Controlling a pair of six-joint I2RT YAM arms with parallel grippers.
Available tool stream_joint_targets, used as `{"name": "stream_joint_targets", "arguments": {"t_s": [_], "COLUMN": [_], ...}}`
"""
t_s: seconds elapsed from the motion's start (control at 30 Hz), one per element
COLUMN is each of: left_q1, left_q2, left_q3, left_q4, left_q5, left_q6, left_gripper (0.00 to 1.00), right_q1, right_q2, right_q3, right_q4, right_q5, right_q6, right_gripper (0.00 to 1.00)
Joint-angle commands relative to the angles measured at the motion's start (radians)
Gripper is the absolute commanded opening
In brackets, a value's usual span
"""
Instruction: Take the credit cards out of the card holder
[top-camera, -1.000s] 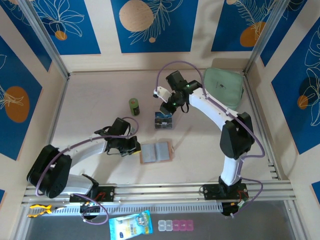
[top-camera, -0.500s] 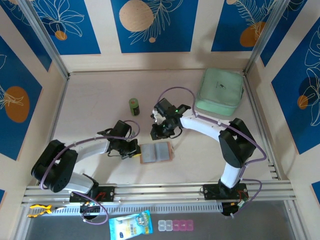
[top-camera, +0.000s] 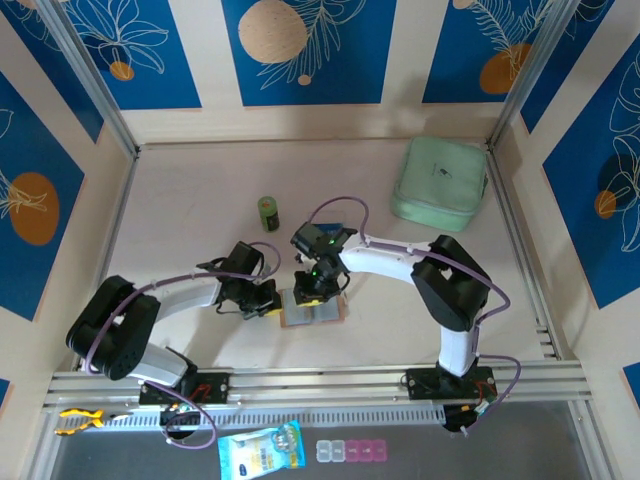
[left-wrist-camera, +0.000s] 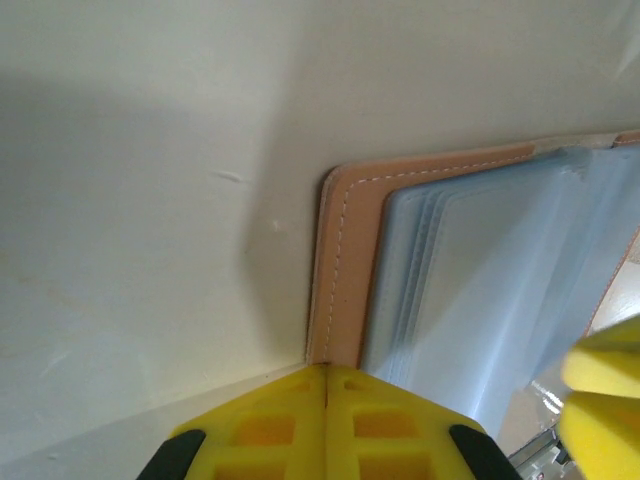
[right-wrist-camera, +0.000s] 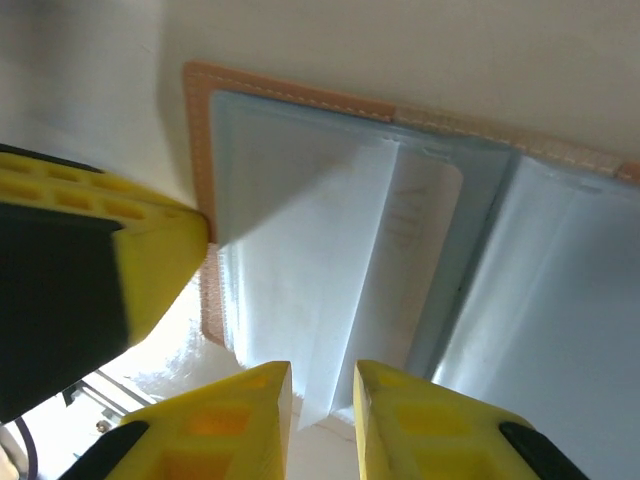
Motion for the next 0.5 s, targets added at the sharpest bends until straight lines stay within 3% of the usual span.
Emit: {"name": "stream_joint_targets", "arguments": {"t_s": [0.0,0.2,0.47], "left_q1": [0.0,0.0,0.0], "left_q2": [0.007,0.006,-0.001], "left_q3": [-0.017,-0.013,-0.005], "left_q4": [-0.02,-0.019,-0.029], "left_q5": [0.0,0.002,0.003], "left_q6": [0.024,0.023,0.024], "left_gripper": [0.05,0.05,0.05], "right_q1": [0.011,0.012,0.007], "right_q2": [0.021,0.04,0.028], "right_q3": [0.027,0.033,0.022], "right_q4": [-0.008,-0.009,-0.017], "right_q5": [-0.004,-0.01,0.003], "right_q6": [0.028,0.028,0.022], "right_gripper": [0.25,0.24,0.09]}}
